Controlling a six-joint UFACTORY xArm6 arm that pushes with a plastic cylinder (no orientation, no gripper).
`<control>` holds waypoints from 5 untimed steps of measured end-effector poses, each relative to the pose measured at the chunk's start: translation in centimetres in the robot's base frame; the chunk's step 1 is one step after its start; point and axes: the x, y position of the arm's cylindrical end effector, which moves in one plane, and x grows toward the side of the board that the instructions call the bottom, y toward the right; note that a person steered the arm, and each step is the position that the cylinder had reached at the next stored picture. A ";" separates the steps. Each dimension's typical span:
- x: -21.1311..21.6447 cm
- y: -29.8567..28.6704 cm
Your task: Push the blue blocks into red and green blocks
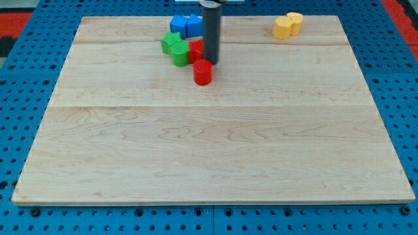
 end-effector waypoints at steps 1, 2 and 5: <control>-0.5 -0.3; -1.1 -0.3; -12.6 11.4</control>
